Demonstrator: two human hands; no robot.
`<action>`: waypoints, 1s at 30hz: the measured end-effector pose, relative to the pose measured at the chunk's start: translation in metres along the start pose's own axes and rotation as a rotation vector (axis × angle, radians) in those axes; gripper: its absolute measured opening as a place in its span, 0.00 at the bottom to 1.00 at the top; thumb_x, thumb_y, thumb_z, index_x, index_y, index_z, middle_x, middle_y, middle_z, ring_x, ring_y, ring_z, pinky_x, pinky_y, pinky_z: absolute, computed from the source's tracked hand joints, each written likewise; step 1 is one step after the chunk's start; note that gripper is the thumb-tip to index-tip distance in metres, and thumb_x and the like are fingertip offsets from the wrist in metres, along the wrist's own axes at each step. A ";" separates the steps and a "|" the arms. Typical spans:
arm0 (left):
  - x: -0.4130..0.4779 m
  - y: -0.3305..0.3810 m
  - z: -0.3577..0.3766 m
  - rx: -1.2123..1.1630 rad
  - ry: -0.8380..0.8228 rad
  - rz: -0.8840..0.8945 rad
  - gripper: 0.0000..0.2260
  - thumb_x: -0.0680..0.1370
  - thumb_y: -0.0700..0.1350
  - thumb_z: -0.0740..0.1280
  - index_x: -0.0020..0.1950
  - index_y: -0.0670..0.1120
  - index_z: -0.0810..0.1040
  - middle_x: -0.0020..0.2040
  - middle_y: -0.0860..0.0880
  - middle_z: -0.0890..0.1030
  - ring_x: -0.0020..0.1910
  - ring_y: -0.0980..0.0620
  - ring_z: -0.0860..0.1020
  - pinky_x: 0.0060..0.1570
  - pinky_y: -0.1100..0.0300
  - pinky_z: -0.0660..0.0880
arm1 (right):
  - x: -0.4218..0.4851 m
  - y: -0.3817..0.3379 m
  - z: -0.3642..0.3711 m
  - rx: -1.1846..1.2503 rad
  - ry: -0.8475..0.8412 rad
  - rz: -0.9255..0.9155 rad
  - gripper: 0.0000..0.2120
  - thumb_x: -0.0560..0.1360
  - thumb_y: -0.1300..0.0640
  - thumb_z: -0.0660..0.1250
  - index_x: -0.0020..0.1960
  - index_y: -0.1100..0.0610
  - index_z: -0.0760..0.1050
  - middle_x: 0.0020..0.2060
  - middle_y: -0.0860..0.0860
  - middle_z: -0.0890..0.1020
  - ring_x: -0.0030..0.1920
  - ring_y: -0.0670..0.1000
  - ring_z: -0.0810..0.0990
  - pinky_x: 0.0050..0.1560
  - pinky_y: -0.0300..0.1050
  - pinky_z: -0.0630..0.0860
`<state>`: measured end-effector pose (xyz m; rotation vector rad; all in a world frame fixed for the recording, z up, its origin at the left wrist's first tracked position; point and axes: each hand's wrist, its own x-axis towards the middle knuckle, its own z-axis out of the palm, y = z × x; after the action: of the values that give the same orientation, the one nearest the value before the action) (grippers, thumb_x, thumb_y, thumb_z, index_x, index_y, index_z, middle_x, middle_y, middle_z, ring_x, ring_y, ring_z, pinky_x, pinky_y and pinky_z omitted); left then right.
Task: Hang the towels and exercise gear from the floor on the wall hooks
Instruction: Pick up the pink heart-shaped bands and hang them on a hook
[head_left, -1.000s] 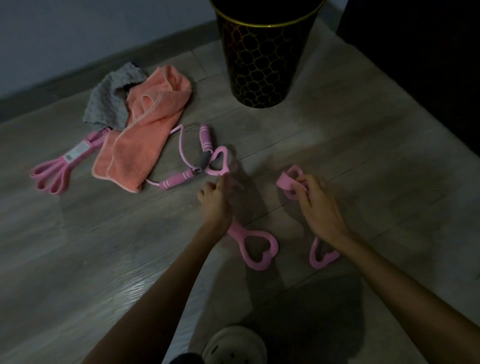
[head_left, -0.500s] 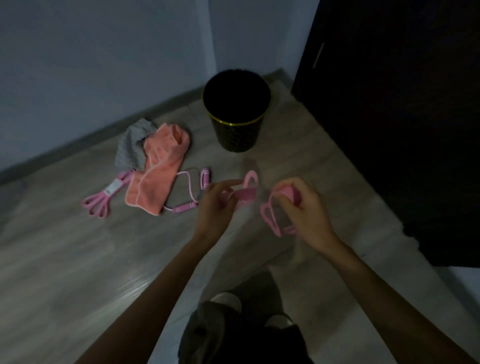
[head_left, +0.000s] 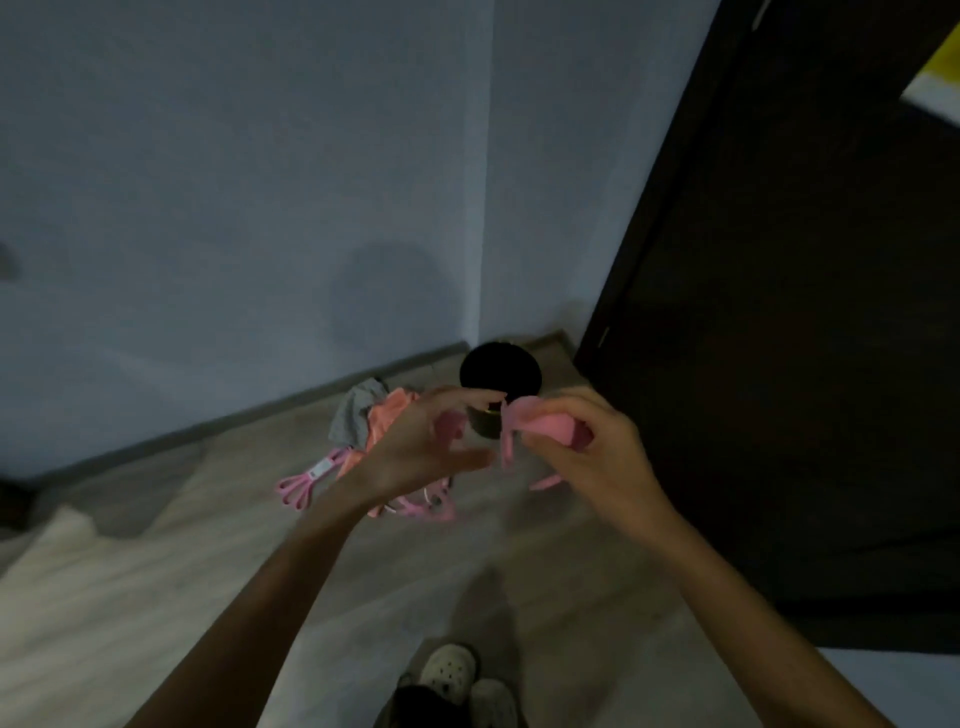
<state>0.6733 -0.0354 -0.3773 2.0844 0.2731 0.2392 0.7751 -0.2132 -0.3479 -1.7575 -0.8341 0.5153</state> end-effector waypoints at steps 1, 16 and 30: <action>-0.007 0.015 -0.013 0.025 0.006 0.000 0.27 0.65 0.44 0.79 0.59 0.58 0.73 0.52 0.66 0.74 0.50 0.74 0.73 0.51 0.77 0.67 | 0.001 -0.022 0.000 0.001 -0.038 -0.039 0.09 0.69 0.64 0.72 0.47 0.54 0.80 0.49 0.44 0.77 0.52 0.39 0.77 0.46 0.30 0.76; -0.116 0.034 -0.141 0.290 0.585 -0.174 0.16 0.70 0.34 0.72 0.56 0.44 0.79 0.50 0.47 0.69 0.39 0.57 0.73 0.42 0.79 0.68 | 0.022 -0.180 0.083 -0.002 -0.340 -0.322 0.12 0.68 0.64 0.74 0.48 0.51 0.82 0.48 0.43 0.78 0.51 0.43 0.78 0.49 0.27 0.70; -0.205 0.006 -0.341 0.485 0.860 0.063 0.08 0.70 0.40 0.74 0.45 0.40 0.78 0.45 0.49 0.70 0.38 0.64 0.72 0.38 0.74 0.68 | 0.055 -0.206 0.273 -0.133 -0.554 0.071 0.18 0.74 0.45 0.66 0.59 0.51 0.68 0.55 0.57 0.78 0.50 0.52 0.79 0.49 0.42 0.73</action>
<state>0.3825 0.1820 -0.2140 2.3492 0.8420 1.2119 0.5632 0.0394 -0.2419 -1.7929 -1.2118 1.0426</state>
